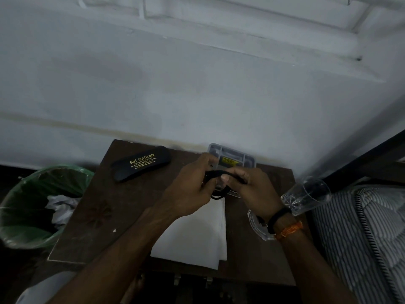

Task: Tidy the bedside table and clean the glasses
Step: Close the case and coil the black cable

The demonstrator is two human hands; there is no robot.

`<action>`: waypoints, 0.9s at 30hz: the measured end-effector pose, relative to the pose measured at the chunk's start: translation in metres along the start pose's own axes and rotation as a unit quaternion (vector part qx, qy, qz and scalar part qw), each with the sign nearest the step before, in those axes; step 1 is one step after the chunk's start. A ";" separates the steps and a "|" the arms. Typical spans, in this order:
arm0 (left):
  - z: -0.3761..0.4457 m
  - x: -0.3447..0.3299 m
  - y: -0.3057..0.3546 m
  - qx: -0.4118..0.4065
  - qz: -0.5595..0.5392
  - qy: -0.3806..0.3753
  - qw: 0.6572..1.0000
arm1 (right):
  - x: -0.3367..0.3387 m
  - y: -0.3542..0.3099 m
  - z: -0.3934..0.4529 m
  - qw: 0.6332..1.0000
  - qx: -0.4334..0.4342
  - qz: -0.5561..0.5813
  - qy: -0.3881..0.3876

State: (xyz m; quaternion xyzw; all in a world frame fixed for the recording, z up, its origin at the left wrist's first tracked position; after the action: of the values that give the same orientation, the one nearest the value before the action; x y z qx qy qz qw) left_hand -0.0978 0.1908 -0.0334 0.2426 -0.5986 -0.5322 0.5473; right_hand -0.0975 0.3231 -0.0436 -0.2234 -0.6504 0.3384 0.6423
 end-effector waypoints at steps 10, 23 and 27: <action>-0.001 -0.004 0.005 -0.064 0.074 0.020 0.995 | 0.004 0.000 -0.001 0.998 0.007 -0.047 0.030; -0.002 -0.003 0.003 -0.047 0.066 -0.018 0.997 | 0.027 -0.002 -0.004 0.998 0.026 -0.058 0.019; 0.000 0.007 -0.001 -0.044 0.052 -0.001 0.998 | 0.018 -0.011 -0.009 0.980 0.090 -0.172 -0.032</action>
State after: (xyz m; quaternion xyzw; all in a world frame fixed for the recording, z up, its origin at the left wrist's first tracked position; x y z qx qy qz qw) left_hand -0.0999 0.1844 -0.0319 0.1862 -0.5866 -0.5289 0.5844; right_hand -0.0884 0.3297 -0.0239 -0.0383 -0.6665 0.2867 0.6871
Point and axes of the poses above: each hand's wrist, its own z-axis towards the middle knuckle, its own x-axis out of the back of the hand, y = z × x, the point moved 10 cm from there along z, towards the middle knuckle, and after that the axes turned 7 degrees about -z, right-handed, at the moved point
